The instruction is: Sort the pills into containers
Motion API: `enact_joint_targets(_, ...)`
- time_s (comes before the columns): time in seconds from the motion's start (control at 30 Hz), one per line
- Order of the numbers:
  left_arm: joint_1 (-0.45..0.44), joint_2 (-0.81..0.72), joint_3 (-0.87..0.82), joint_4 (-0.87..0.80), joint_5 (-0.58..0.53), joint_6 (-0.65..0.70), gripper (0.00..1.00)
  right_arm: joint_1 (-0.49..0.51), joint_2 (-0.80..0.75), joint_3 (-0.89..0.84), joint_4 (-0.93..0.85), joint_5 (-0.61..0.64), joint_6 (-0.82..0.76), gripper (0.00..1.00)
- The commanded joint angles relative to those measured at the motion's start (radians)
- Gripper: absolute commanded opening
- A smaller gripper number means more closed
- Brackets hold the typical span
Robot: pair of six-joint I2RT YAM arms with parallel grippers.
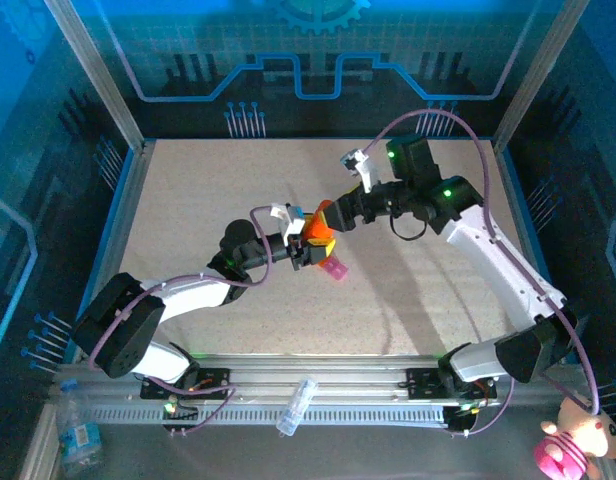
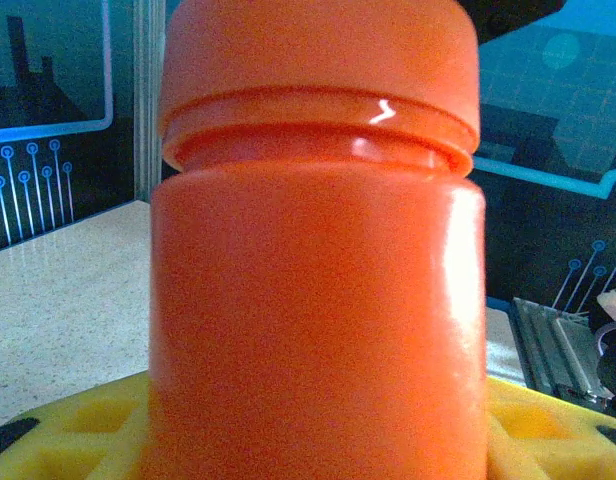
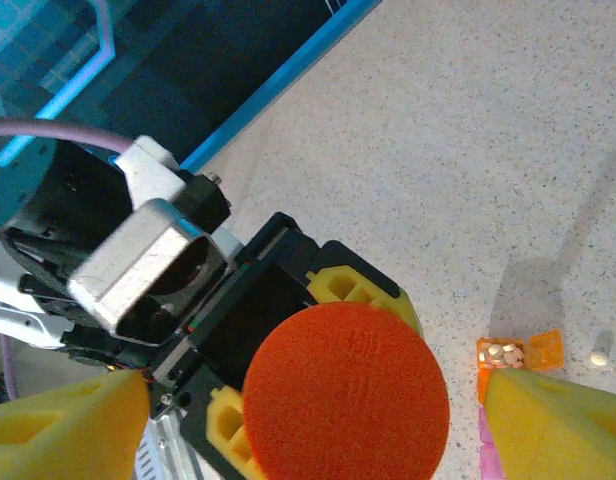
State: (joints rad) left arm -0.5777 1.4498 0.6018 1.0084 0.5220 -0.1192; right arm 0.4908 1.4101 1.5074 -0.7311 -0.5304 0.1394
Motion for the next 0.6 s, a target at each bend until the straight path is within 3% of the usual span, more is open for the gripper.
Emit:
enact_joint_targets(0.0,0.008,-0.022,0.03,0.05,0.032,-0.017,0.0,0.006,0.016,0.025,-0.051,0.013,-0.037,0.85)
enact_joint_targets(0.13,0.007,-0.024,0.03,0.048,0.032,-0.014,0.0,0.005,0.029,0.03,-0.062,0.0,-0.039,0.78)
enact_joint_targets(0.37,0.007,-0.017,0.036,0.05,0.032,-0.016,0.0,0.006,0.043,0.017,-0.062,-0.028,-0.013,0.45)
enact_joint_targets(0.47,0.007,-0.014,0.043,0.04,0.019,-0.005,0.0,0.011,0.034,-0.033,-0.01,-0.014,0.075,0.4)
enact_joint_targets(0.57,0.006,-0.016,0.045,0.036,-0.031,0.021,0.0,0.036,0.028,-0.101,0.053,0.09,0.25,0.35)
